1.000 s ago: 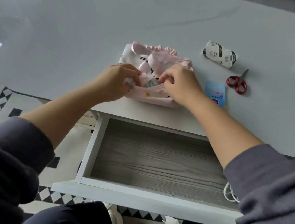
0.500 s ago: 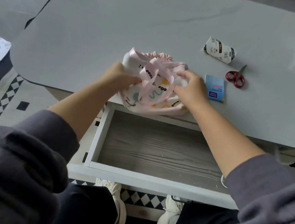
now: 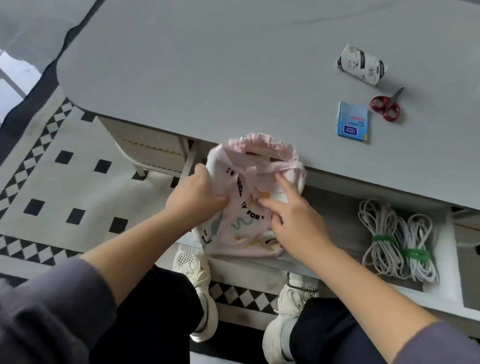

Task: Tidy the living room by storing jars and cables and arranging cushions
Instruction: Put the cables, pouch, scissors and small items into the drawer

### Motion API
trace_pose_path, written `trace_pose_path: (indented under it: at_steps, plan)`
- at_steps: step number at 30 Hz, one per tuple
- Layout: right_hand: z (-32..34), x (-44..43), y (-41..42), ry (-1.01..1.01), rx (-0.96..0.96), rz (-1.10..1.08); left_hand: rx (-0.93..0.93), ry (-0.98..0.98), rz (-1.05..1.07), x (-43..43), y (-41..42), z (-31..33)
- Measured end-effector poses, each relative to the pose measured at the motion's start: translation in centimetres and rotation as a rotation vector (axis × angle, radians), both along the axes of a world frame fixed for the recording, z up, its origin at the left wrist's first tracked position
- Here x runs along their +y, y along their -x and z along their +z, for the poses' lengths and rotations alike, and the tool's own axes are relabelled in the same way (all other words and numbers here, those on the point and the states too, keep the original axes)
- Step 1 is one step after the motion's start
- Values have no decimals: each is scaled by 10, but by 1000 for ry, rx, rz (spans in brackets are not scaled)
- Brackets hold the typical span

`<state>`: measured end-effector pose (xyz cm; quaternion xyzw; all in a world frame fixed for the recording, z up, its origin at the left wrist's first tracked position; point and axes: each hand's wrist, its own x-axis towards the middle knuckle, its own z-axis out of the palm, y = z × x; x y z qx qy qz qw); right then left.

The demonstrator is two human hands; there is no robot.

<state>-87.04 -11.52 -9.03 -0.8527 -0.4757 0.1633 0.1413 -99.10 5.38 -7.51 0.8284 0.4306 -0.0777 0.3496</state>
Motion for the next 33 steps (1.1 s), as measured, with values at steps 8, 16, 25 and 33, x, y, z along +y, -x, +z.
trace_pose_path:
  at_steps: [8,16,25,33]
  plan:
    - [-59,10,-8,211,215,-147,205,20,-65,6,-26,-61]
    - [-97,35,-11,347,177,-44,283,-102,52,18,-39,-99]
    - [-68,38,-17,588,126,-63,592,-360,-397,9,-45,-96]
    - [28,15,-64,537,105,-224,542,-398,-518,3,-77,0]
